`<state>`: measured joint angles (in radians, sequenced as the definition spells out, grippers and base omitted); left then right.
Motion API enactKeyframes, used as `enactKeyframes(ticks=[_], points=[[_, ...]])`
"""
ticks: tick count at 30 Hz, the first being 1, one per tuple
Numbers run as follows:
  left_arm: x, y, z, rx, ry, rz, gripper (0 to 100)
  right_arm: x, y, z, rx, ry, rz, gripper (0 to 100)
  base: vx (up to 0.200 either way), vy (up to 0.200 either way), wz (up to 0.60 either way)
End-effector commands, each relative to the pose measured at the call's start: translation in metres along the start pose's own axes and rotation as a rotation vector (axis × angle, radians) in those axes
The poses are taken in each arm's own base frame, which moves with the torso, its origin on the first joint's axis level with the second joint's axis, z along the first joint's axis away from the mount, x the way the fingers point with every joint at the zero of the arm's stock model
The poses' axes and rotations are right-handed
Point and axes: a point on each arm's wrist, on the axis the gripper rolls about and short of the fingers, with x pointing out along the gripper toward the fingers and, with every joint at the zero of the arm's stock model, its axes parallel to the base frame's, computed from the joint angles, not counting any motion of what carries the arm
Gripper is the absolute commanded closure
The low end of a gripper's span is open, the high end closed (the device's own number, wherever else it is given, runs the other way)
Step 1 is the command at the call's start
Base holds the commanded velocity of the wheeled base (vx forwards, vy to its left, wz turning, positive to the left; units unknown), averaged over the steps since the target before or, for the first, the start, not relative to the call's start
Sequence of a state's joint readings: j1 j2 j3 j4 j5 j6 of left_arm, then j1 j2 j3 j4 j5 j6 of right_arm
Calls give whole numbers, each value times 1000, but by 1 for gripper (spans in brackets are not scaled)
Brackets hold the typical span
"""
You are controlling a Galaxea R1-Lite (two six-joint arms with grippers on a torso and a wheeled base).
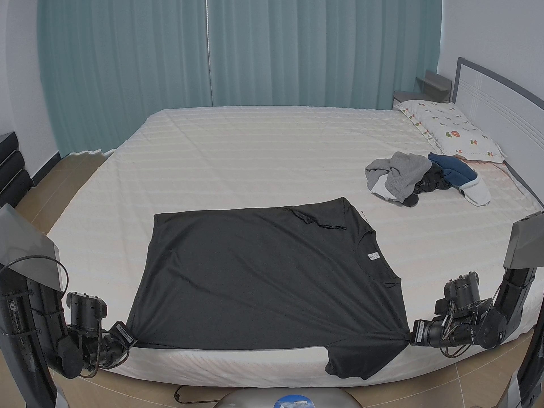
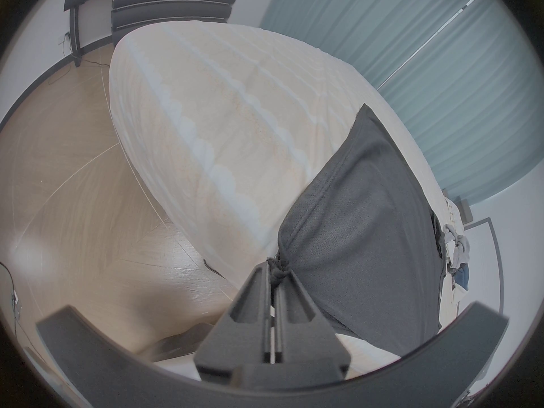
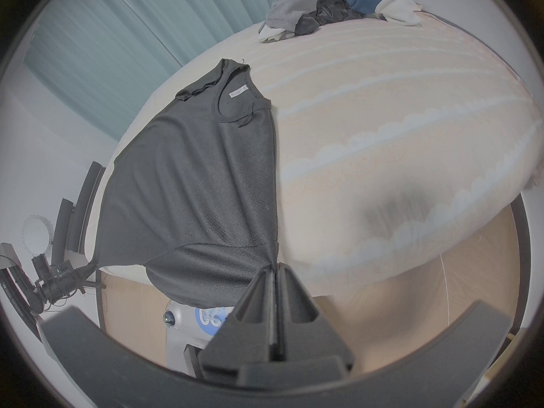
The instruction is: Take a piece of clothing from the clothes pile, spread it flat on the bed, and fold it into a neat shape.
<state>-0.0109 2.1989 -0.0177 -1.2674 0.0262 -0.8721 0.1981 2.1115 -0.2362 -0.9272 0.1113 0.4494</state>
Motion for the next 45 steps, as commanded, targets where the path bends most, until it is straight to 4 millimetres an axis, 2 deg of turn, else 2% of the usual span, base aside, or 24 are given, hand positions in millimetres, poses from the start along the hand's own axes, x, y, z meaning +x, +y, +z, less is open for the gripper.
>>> enactKeyframes(ticks=[1,4,5,6,7,13,21,30,42,45], points=[[-2,3,-2,1,10,12,100,-1,2,0,-7,-3,7,100,0,0,0],[-2,3,-2,1,9,11,100,1,2,-1,-10,2,5,100,0,0,0],[-2,3,-2,0,9,11,0,1,2,-1,-10,-1,6,100,0,0,0],[-2,2,-2,0,9,9,0,1,3,0,-10,-3,10,100,0,0,0],[-2,3,-2,0,10,10,0,2,3,1,-9,-5,11,0,0,0,0],[-9,-2,2,-12,-19,-25,0,-6,5,8,3,-53,30,0,0,0,0],[-29,-10,15,-30,-105,-107,0,-28,14,21,25,-153,85,0,0,0,0],[-31,-11,18,-45,-121,-120,0,-25,17,22,48,-146,100,0,0,0,0],[-31,-8,21,-66,-101,-137,0,-26,20,27,84,-169,118,0,0,200,0],[-31,-8,21,-66,-102,-138,0,-26,21,28,96,-172,123,0,0,0,0]])
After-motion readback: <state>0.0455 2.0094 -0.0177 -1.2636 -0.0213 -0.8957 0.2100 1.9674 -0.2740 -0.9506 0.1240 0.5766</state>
